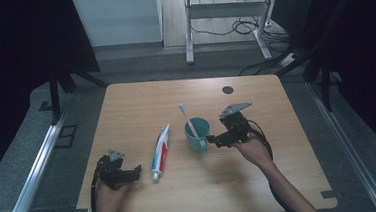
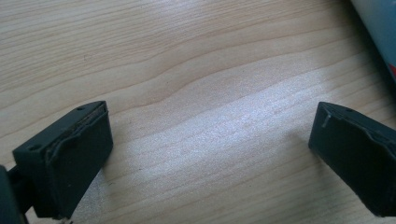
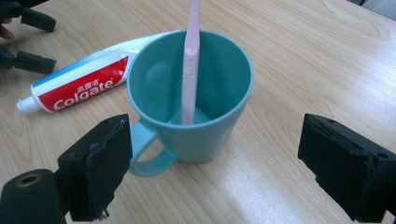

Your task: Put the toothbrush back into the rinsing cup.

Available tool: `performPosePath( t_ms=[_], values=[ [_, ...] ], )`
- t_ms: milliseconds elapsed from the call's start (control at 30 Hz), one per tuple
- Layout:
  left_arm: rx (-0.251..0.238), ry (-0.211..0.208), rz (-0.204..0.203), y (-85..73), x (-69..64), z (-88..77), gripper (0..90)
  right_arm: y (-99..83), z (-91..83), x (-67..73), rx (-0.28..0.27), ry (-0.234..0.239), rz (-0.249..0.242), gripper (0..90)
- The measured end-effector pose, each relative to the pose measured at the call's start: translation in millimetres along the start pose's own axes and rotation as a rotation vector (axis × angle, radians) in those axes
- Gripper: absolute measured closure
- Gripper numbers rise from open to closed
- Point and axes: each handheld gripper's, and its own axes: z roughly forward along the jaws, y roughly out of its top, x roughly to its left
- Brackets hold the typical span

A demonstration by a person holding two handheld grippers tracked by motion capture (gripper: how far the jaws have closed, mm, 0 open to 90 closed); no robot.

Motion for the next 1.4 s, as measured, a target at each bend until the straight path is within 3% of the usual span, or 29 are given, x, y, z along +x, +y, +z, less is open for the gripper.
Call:
performPosePath(
  t_ms=[733,1400],
  values=[
    [0.004,0.001,0.005,0.0,0.3,-0.2,0.0,-32.1,-25.9,-13.4,-0.007,-0.04,0.015,9.9],
    [0.002,0.001,0.004,0.0,0.3,-0.1,0.0,-87.9,-41.4,-22.1,0.001,-0.1,0.044,10.1]
  ],
)
